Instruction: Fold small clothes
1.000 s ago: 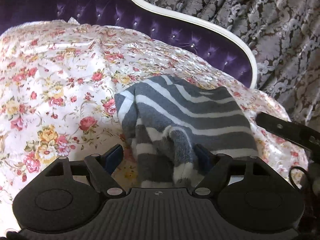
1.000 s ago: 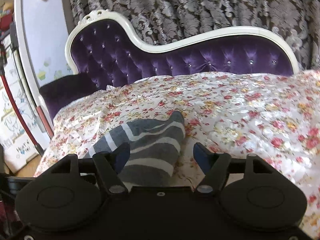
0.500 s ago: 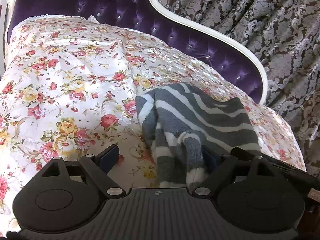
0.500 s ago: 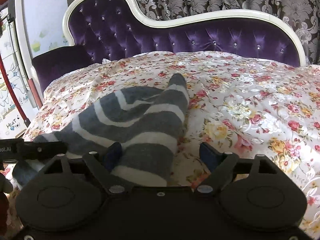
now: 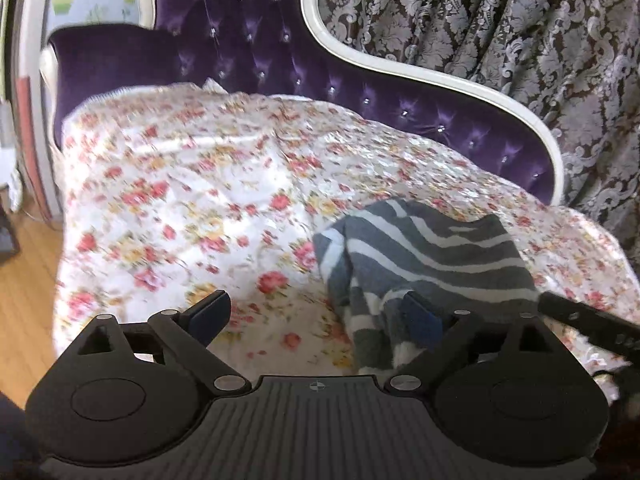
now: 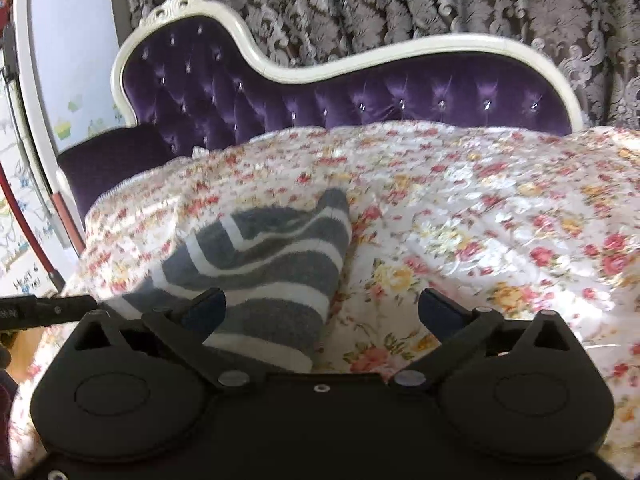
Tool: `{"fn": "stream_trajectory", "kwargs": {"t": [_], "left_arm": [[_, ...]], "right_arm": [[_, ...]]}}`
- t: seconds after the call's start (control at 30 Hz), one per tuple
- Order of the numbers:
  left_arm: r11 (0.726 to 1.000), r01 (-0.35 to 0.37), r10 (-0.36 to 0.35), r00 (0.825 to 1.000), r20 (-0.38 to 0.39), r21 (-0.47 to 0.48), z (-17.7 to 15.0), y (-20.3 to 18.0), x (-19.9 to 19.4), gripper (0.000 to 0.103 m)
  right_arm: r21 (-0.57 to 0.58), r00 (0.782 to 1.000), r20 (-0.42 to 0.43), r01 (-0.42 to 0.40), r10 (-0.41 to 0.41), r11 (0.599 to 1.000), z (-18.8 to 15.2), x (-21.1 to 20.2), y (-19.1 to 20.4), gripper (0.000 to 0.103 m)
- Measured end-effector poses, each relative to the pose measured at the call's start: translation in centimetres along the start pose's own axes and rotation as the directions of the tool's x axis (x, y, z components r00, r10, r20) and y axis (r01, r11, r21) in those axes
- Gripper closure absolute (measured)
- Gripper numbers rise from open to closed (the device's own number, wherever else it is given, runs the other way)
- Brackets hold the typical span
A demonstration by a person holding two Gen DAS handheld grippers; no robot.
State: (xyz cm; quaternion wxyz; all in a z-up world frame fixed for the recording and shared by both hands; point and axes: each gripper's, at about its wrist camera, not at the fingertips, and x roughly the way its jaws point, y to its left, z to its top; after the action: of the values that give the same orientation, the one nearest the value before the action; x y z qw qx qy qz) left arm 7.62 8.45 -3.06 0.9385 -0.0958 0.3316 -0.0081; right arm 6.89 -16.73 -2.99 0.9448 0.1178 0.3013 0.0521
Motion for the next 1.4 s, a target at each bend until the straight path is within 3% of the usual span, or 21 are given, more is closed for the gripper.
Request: {"fn": "stream_trajectory", "kwargs": {"t": [0.27,0.53,0.83,0.97,1.17,1.3,1.4], "left_arm": [[0.993,-0.060,0.060,0.998,0.004,0.104,0.3,-2.2,-3.0,0.010],[0.985,-0.027,0.022,0.999,0.031,0.168,-0.5,-4.1,-5.6,0.010],[0.986,0.002,-0.006,1.000,0.028,0.169,-1.3,-5.2,-6.9,0.010],[0.986,-0.032,0.027,0.999,0.036,0.161,-1.6,-5.2,-7.3,0.010],[0.979,-0.098,0.087,0.994,0.072,0.179,-2.0,-5.4,-8.1,0.010],[0.980,-0.087,0.080,0.996,0.047,0.177,-2.1,-5.0,-7.9,0.010],[0.983,-0.079,0.075,0.997,0.029,0.165,-2.3,-4.8,-7.8,0.010]], "right_arm": [[0.024,1.000,0.014,-0.018,0.018,1.000,0.8,-3.4,1.0,0.001],[0.028,1.000,-0.001,-0.002,0.002,1.000,0.1,-5.8,1.9,0.000],[0.069,1.000,-0.001,-0.031,0.031,0.997,-0.7,-7.4,1.9,0.000],[0.062,0.999,-0.009,-0.044,0.045,0.997,-1.2,-7.8,2.1,0.000],[0.013,1.000,-0.005,-0.016,0.016,1.000,-1.7,-8.3,3.2,0.001],[-0.005,1.000,0.008,0.013,-0.013,1.000,-1.8,-8.7,3.9,0.001],[-0.023,0.996,0.032,0.082,-0.081,0.996,-1.8,-9.1,4.5,0.001]]}}
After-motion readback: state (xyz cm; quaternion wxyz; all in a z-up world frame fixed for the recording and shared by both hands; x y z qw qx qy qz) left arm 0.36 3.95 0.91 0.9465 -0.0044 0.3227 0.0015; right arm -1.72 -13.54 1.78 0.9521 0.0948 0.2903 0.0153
